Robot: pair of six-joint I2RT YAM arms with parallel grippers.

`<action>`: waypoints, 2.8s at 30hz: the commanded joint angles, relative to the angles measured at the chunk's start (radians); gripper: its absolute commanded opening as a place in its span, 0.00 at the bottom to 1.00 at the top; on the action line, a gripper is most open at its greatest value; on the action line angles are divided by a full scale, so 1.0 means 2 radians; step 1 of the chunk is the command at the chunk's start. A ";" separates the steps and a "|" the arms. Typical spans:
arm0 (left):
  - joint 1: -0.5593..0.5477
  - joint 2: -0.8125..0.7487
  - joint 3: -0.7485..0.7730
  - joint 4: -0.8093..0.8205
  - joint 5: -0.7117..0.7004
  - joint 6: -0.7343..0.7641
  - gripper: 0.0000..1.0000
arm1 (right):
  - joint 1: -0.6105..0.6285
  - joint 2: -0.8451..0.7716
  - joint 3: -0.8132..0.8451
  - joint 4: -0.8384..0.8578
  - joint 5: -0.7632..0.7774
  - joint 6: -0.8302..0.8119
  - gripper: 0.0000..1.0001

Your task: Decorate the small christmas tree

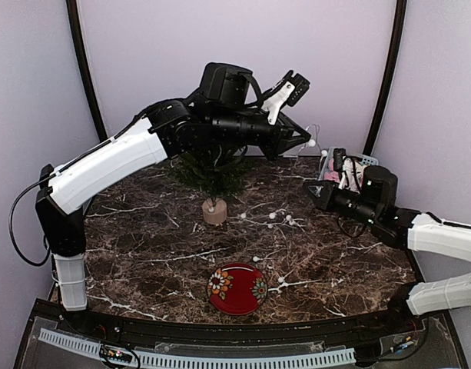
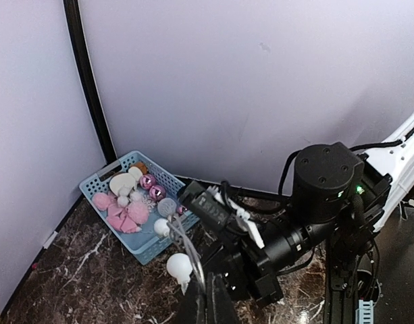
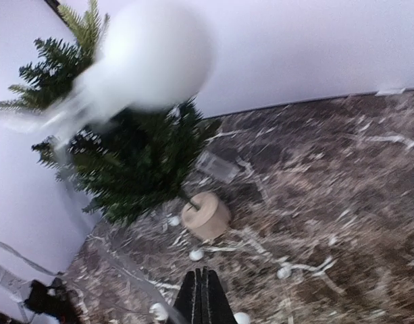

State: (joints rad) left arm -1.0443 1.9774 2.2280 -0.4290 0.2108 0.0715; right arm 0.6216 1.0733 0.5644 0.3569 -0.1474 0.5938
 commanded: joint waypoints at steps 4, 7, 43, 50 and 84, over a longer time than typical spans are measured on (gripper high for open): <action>0.039 -0.032 0.003 0.100 0.020 0.083 0.00 | -0.049 -0.048 0.122 -0.205 0.219 -0.065 0.00; 0.064 -0.030 0.014 0.137 0.045 0.098 0.00 | -0.051 -0.043 0.198 -0.282 0.303 -0.104 0.00; 0.097 0.013 -0.075 0.228 0.116 0.081 0.00 | -0.058 -0.057 0.206 -0.197 -0.179 -0.002 0.00; 0.097 -0.005 -0.106 0.231 0.072 0.069 0.00 | -0.059 -0.082 0.233 -0.291 -0.036 -0.019 0.00; -0.007 0.014 -0.090 0.156 0.046 0.023 0.00 | -0.035 -0.219 -0.077 -0.115 -0.101 0.004 0.93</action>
State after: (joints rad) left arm -1.0485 2.0216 2.0006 -0.0910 0.2939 0.1272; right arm 0.5270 0.6075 0.4011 0.0498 -0.2920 0.6254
